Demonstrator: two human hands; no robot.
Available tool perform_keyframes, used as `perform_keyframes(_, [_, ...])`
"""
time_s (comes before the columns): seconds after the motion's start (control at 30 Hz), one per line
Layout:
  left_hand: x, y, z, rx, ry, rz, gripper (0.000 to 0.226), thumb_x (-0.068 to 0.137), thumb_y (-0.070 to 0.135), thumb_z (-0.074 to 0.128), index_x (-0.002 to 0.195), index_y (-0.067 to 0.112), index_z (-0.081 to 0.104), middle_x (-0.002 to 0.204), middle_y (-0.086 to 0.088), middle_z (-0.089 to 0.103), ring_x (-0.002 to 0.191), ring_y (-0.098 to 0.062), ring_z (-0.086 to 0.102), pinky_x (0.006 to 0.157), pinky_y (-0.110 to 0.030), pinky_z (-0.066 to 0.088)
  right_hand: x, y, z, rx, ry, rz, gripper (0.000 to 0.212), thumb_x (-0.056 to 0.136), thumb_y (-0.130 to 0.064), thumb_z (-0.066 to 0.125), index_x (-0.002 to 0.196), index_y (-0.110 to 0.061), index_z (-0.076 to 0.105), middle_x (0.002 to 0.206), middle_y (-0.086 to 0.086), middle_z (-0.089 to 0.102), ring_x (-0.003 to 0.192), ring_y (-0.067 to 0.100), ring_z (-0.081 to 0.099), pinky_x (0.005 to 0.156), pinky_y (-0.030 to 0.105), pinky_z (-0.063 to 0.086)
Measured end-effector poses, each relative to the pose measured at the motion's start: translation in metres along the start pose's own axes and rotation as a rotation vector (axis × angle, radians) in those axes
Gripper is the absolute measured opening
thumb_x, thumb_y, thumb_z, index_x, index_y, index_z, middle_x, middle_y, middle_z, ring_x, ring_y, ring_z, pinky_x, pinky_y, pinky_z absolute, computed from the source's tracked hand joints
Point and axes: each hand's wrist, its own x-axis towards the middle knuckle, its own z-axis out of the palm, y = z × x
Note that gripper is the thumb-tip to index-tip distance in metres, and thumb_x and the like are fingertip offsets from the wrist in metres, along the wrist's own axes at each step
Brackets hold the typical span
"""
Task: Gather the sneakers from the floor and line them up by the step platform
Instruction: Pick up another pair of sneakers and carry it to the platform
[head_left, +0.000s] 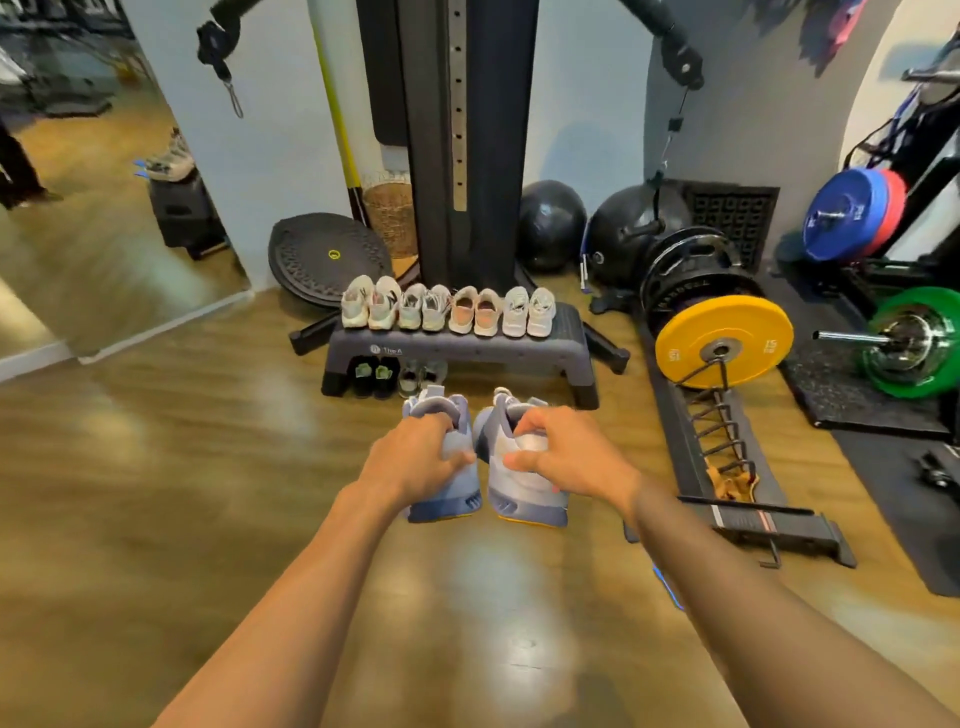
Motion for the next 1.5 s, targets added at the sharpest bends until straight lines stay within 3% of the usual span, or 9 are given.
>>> perform_keyframes(0.13, [0.099,-0.041,0.004,-0.004,-0.104,-0.061,0.03,0.081,0.039,0.068,0.1,0.02,0.055,0.113,-0.005,0.061,0.096,-0.03,0.055,0.074,-0.034,0.046,0.109,0.026,0.007,0.082,-0.105,0.046,0.031,0.07,-0.015,0.074,0.099,-0.009,0.066,0.091,0.002,0.057,0.083,0.02,0.054,0.053,0.036,0.057])
perform_keyframes(0.23, [0.167,-0.07,0.009,-0.001,-0.212,-0.119,0.039,0.075,0.031,0.074,0.105,0.017,0.056,0.107,-0.002,0.059,0.098,-0.027,0.054,0.069,-0.027,0.037,0.189,0.046,0.015,0.065,-0.161,0.027,0.036,0.064,-0.009,0.066,0.1,-0.005,0.063,0.091,0.002,0.057,0.084,0.015,0.046,0.044,0.01,0.039])
perform_keyframes(0.4, [0.281,-0.117,0.032,-0.008,-0.313,-0.188,0.041,0.077,0.021,0.075,0.111,0.01,0.055,0.114,-0.008,0.062,0.105,-0.027,0.056,0.069,-0.023,0.033,0.312,0.078,0.04,0.045,-0.209,0.039,0.035,0.066,-0.009,0.065,0.101,-0.01,0.063,0.104,-0.001,0.058,0.097,0.016,0.045,0.061,0.016,0.028])
perform_keyframes(0.57, [0.386,-0.178,0.086,-0.053,-0.333,-0.244,0.031,0.079,0.017,0.071,0.102,0.011,0.051,0.11,-0.013,0.063,0.101,-0.032,0.058,0.069,-0.032,0.043,0.426,0.128,0.084,-0.011,-0.281,0.131,0.041,0.07,-0.011,0.059,0.109,-0.024,0.056,0.114,0.004,0.06,0.102,0.029,0.054,0.069,0.029,0.041])
perform_keyframes(0.8, [0.525,-0.287,0.227,-0.098,-0.308,-0.258,0.031,0.078,0.012,0.067,0.105,0.01,0.051,0.107,-0.014,0.06,0.101,-0.035,0.056,0.077,-0.042,0.048,0.568,0.235,0.193,-0.09,-0.265,0.18,0.047,0.074,-0.011,0.059,0.118,-0.022,0.051,0.118,0.012,0.061,0.104,0.037,0.057,0.083,0.045,0.051])
perform_keyframes(0.97, [0.59,-0.367,0.369,-0.16,-0.278,-0.276,0.028,0.073,0.013,0.069,0.096,0.012,0.052,0.098,-0.014,0.061,0.087,-0.035,0.056,0.071,-0.045,0.049,0.644,0.344,0.303,-0.11,-0.271,0.163,0.041,0.076,-0.012,0.059,0.116,-0.021,0.048,0.114,0.009,0.059,0.104,0.035,0.054,0.078,0.04,0.048])
perform_keyframes(1.2, [0.656,-0.443,0.55,-0.078,-0.165,-0.225,0.023,0.077,0.006,0.062,0.09,0.016,0.046,0.092,-0.004,0.05,0.097,-0.026,0.047,0.068,-0.037,0.038,0.706,0.48,0.446,-0.113,-0.156,0.15,0.043,0.08,-0.011,0.057,0.119,-0.024,0.047,0.108,0.007,0.056,0.107,0.027,0.047,0.077,0.035,0.041])
perform_keyframes(1.3, [0.694,-0.472,0.6,0.025,-0.125,-0.122,0.022,0.082,0.012,0.061,0.101,0.012,0.051,0.106,-0.008,0.056,0.106,-0.027,0.046,0.077,-0.039,0.04,0.744,0.522,0.49,-0.143,-0.091,0.13,0.041,0.079,-0.01,0.057,0.118,-0.022,0.048,0.107,0.006,0.058,0.104,0.03,0.049,0.074,0.036,0.042])
perform_keyframes(1.5, [0.767,-0.516,0.634,0.098,-0.013,0.002,0.024,0.079,0.006,0.063,0.1,0.011,0.052,0.106,-0.011,0.056,0.105,-0.029,0.047,0.075,-0.036,0.036,0.81,0.571,0.526,-0.19,0.009,0.085,0.04,0.08,-0.008,0.057,0.118,-0.02,0.049,0.11,0.008,0.056,0.105,0.031,0.05,0.076,0.038,0.044])
